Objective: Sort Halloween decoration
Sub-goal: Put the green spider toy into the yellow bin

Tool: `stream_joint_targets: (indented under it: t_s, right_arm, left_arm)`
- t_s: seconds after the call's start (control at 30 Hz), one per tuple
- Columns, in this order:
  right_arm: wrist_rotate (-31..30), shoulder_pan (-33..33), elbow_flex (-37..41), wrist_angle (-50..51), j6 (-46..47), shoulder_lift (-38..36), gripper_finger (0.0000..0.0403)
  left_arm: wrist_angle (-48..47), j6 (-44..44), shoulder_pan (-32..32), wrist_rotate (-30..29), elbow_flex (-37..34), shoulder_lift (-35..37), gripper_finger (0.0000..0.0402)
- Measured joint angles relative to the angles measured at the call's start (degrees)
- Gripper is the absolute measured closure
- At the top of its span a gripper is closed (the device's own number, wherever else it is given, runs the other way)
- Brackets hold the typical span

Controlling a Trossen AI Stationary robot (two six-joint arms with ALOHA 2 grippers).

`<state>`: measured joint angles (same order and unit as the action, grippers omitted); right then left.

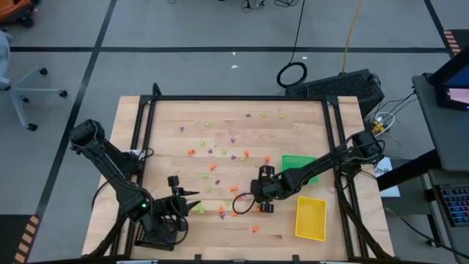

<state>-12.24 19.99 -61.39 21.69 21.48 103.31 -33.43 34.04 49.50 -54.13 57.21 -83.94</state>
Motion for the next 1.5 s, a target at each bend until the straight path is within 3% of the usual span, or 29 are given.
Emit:
stream_joint_targets:
  t_s: [0.17, 0.33, 0.73, 1.07, 1.3, 1.5]
  right_arm:
    - [-2.7, -0.1, 0.0, 0.9, -0.1, 0.7, 0.0244]
    - [-1.2, -0.6, 0.0, 1.0, -0.1, 0.7, 0.0246]
    - [0.4, -1.6, -0.3, 0.1, -1.1, 4.0, 0.0285]
    - [0.4, -1.6, -0.2, -0.2, -1.0, 3.9, 0.0392]
    - [0.5, -1.5, 0.0, 0.4, -1.2, 2.1, 0.0391]
    - [0.3, 0.0, 0.1, 0.7, -1.2, -3.9, 0.0400]
  left_arm:
    - [0.0, 0.0, 0.0, 0.0, 0.0, 0.0, 0.0263]
    - [0.0, 0.0, 0.0, -0.1, 0.0, 0.0, 0.0263]
    - [0.1, 0.0, 0.0, -0.2, 0.0, 0.0, 0.0263]
    - [0.0, -0.1, 0.0, -0.2, 0.0, 0.0, 0.0263]
    - [0.0, -0.2, 0.0, -0.2, 0.0, 0.0, 0.0263]
    - [0.0, -0.3, 0.0, -0.2, 0.0, 0.0, 0.0263]
